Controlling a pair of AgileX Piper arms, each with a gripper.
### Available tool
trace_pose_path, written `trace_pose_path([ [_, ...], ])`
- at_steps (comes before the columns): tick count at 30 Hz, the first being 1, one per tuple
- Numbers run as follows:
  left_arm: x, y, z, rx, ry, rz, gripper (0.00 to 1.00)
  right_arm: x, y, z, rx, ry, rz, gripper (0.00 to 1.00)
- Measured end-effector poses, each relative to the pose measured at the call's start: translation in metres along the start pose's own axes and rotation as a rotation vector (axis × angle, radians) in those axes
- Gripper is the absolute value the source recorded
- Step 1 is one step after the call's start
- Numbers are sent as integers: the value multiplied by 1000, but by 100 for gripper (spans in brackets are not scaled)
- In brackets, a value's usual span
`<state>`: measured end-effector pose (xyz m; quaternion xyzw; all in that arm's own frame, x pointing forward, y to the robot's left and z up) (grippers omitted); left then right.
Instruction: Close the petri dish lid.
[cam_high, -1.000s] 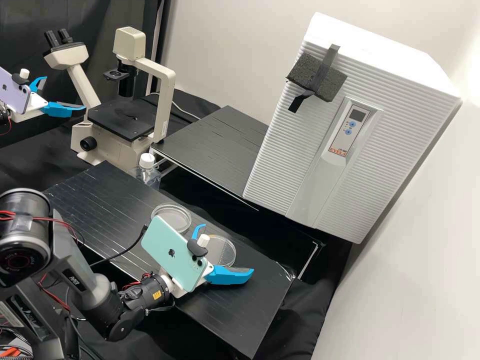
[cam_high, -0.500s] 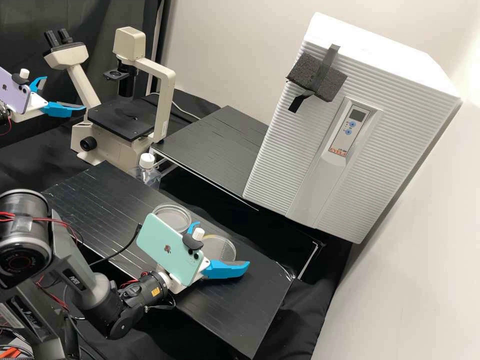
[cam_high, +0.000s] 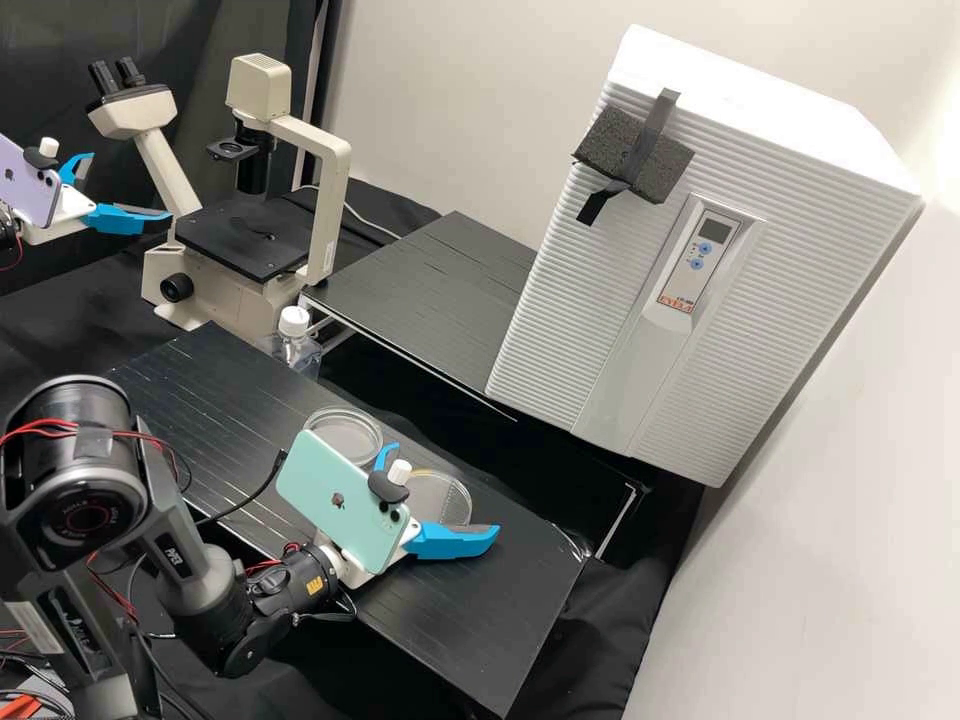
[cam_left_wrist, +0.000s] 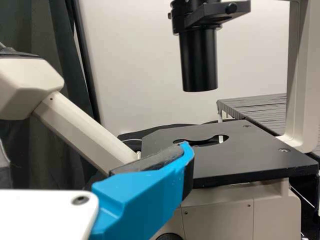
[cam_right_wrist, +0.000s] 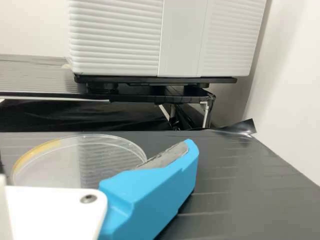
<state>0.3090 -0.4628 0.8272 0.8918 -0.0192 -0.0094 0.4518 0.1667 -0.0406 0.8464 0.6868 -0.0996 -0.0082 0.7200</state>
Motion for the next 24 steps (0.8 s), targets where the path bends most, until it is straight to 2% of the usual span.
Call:
trace_pose_path([
  [5, 0, 0, 0, 0, 0, 0, 100, 0, 0, 0, 3, 9, 6, 100],
  [6, 0, 0, 0, 0, 0, 0, 100, 0, 0, 0, 3, 9, 6, 0],
  [24, 0, 0, 0, 0, 0, 0, 100, 0, 0, 0, 1, 12, 3, 0],
])
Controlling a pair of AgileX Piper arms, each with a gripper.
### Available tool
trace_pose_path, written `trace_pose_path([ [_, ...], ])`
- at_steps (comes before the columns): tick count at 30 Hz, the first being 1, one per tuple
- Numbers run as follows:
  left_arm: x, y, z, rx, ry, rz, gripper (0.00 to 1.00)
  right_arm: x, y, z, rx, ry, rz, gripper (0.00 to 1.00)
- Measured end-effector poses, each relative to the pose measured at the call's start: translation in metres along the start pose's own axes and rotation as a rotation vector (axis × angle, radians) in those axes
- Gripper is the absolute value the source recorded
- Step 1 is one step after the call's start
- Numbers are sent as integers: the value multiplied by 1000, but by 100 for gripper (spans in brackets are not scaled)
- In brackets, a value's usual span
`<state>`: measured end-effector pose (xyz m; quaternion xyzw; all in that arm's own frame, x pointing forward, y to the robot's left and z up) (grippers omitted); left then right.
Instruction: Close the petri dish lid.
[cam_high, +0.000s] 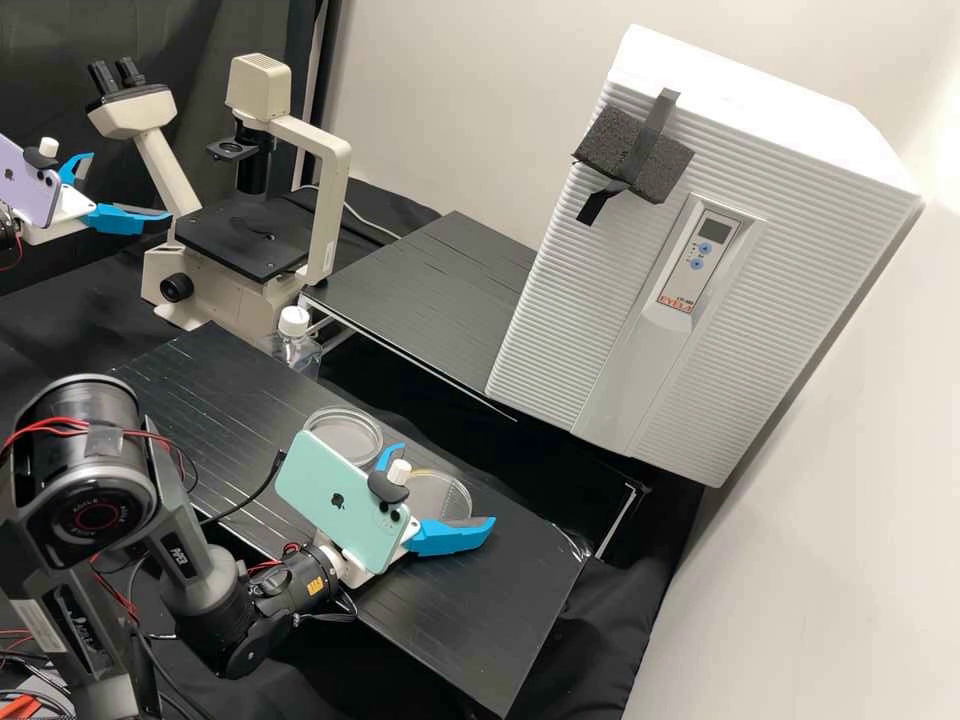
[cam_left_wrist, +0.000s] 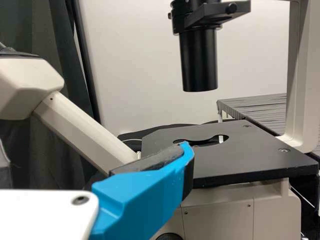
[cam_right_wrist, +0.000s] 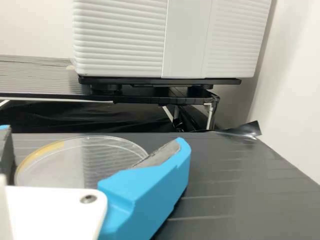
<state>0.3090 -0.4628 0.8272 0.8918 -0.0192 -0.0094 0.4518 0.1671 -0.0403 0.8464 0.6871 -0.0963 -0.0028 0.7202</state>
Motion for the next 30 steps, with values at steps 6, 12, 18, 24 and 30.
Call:
trace_pose_path([
  [6, 0, 0, 0, 0, 0, 0, 100, 0, 0, 0, -3, 2, -4, 0],
  [12, 0, 0, 0, 0, 0, 0, 100, 0, 0, 0, -3, 4, -4, 0],
  [18, 0, 0, 0, 0, 0, 0, 100, 0, 0, 0, -1, 5, -5, 0],
  [24, 0, 0, 0, 0, 0, 0, 100, -2, 1, 1, 23, 7, -7, 0],
  [30, 0, 0, 0, 0, 0, 0, 100, -9, 13, 0, 96, 1, 36, 0],
])
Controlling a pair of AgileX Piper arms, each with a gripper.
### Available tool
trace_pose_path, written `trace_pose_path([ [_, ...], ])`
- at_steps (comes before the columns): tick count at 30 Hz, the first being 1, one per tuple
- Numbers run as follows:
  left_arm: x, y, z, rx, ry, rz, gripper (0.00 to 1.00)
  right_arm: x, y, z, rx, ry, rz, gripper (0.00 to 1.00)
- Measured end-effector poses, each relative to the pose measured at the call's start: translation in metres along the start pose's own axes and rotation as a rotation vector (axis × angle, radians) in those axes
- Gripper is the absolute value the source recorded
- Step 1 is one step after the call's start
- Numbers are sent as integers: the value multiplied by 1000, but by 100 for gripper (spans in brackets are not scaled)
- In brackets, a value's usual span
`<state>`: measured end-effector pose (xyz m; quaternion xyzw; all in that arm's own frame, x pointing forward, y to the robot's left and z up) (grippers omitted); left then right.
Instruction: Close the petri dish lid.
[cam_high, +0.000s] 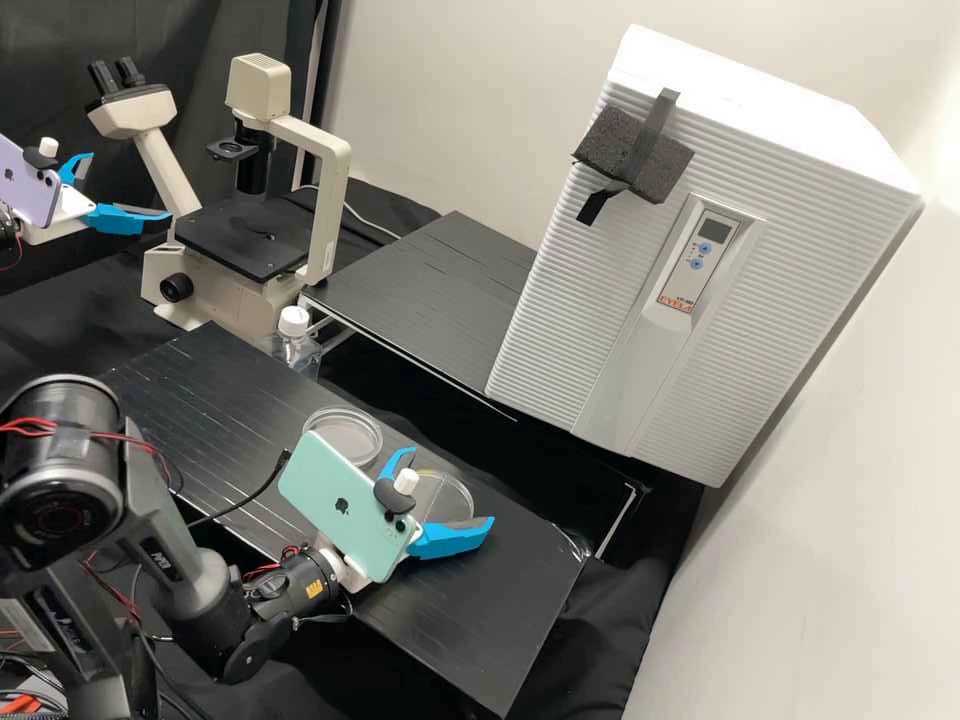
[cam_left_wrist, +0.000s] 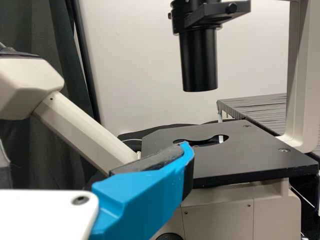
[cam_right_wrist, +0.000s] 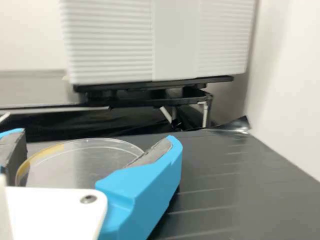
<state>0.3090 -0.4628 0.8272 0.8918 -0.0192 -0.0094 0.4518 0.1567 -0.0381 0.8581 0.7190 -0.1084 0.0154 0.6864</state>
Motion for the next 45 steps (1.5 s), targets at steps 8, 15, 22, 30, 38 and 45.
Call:
trace_pose_path([
  [8, 0, 0, 0, 0, 0, 0, 100, -9, 8, -23, 35, 121, 34, 0],
  [15, 0, 0, 0, 0, 0, 0, 100, -9, -13, -51, -26, 289, -73, 0],
  [22, 0, 0, 0, 0, 0, 0, 100, -7, -30, -67, -81, 362, -107, 0],
  [30, 0, 0, 0, 0, 0, 0, 100, -8, -45, -79, -130, 422, -148, 0],
  [38, 0, 0, 0, 0, 0, 0, 100, -8, -52, -80, -163, 421, -179, 0],
  [45, 0, 0, 0, 0, 0, 0, 100, -7, -58, -73, -195, 337, -239, 0],
])
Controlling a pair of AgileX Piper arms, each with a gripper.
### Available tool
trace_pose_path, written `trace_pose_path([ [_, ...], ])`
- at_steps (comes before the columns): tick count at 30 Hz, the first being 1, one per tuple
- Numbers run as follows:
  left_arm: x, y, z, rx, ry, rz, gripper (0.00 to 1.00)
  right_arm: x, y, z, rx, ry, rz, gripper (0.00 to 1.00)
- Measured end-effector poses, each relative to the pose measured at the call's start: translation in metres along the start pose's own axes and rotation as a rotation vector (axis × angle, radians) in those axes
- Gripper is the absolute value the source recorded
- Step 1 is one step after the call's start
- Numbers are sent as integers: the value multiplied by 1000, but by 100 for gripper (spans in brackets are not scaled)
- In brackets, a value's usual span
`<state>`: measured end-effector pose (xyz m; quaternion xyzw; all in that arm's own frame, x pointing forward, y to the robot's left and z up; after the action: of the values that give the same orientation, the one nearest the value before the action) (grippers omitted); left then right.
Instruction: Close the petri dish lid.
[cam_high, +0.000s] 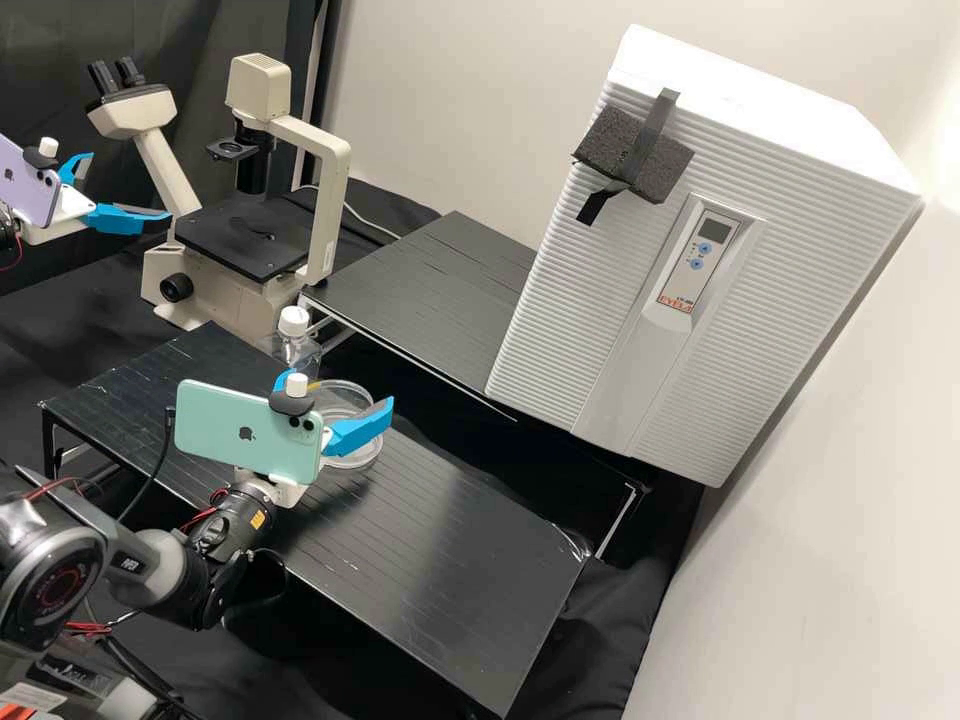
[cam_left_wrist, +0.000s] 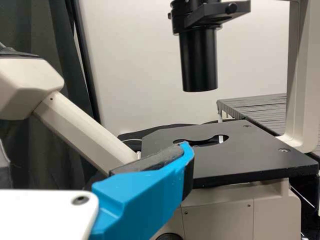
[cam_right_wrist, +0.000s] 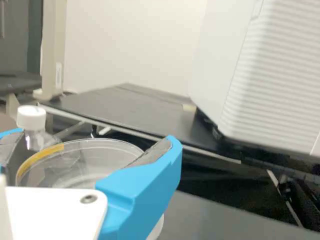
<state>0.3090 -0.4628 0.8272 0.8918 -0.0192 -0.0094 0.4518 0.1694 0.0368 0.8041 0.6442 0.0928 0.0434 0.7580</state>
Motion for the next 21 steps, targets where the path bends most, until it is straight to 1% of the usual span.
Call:
trace_pose_path([
  [3, 0, 0, 0, 0, 0, 0, 100, -2, 2, 3, -21, -22, -3, 0],
  [5, 0, 0, 0, 0, 0, 0, 100, -3, 4, 4, -41, -25, -4, 0],
  [7, 0, 0, 0, 0, 0, 0, 100, -4, 5, 4, -48, -25, -3, 0],
  [14, 0, 0, 0, 0, 0, 0, 100, -5, 6, 6, -60, -33, -2, 0],
  [16, 0, 0, 0, 0, 0, 0, 100, -5, 7, 7, -61, -36, -1, 0],
  [19, 0, 0, 0, 0, 0, 0, 100, -5, 6, 6, -52, -29, -9, 0],
  [21, 0, 0, 0, 0, 0, 0, 100, -5, 6, 5, -58, -24, -14, 0],
])
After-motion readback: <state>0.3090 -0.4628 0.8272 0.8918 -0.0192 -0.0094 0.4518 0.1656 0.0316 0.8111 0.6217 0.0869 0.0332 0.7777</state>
